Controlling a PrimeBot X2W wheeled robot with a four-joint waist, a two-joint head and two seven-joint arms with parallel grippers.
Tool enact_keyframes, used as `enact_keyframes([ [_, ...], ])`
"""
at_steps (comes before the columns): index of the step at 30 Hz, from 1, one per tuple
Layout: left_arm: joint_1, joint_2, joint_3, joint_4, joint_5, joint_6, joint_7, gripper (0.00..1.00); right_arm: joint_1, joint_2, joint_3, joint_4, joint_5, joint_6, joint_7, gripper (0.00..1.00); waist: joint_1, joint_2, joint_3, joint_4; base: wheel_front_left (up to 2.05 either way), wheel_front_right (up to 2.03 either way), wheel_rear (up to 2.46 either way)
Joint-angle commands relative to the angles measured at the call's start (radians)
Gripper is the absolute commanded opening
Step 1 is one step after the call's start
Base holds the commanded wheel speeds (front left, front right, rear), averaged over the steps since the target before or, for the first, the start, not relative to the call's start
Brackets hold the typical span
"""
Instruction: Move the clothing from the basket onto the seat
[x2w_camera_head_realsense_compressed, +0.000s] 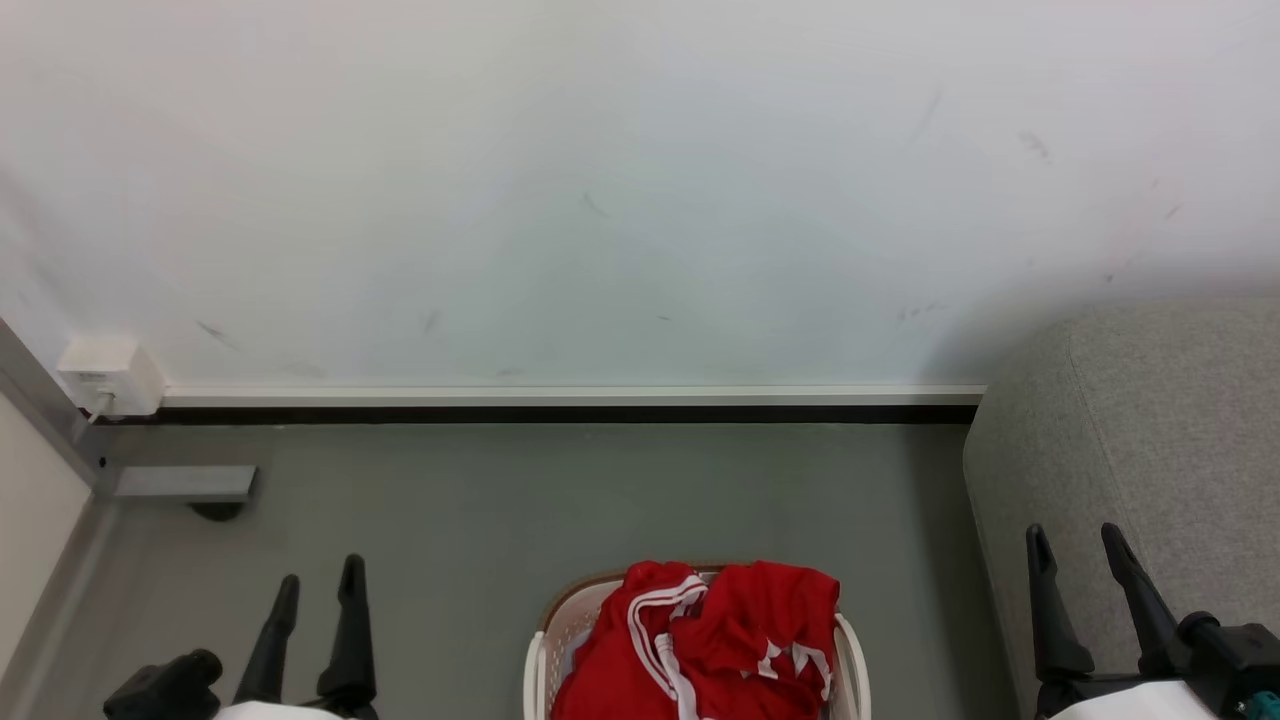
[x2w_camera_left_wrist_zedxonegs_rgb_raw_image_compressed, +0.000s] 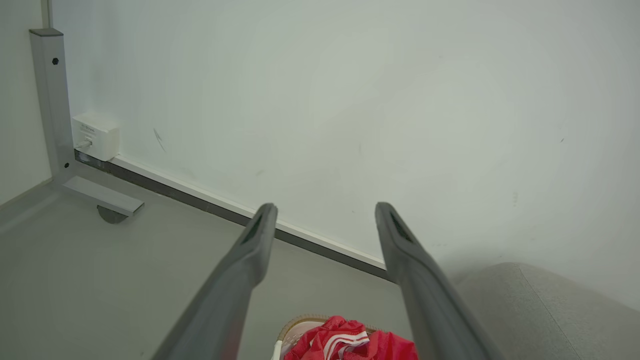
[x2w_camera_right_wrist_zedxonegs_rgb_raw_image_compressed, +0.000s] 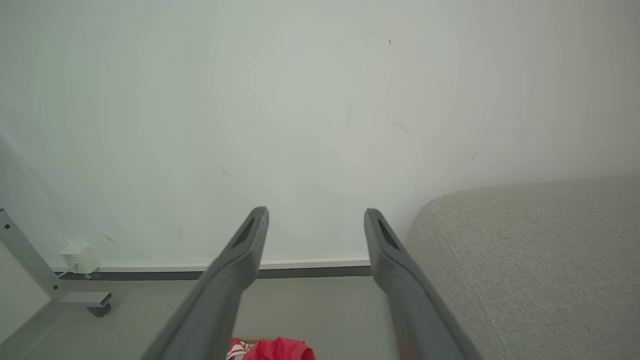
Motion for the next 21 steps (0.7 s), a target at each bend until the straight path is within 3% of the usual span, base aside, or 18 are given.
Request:
enact_keyframes([
  [1,0.007,0.009,0.004,-0.012,0.035,-0.006,-0.012,1.0,0.008,-0.011,-0.003,-0.01,-0.036,-0.001,-0.012,1.0,0.0,0.0,0.0,0.0,0.0,0.0,0.0],
  [21,0.027,0.01,0.014,-0.016,0.195,-0.008,-0.054,1.0,0.025,-0.012,-0.001,0.017,-0.155,-0.002,-0.054,1.0,0.0,0.0,0.007,0.001,0.0,0.0,0.0],
])
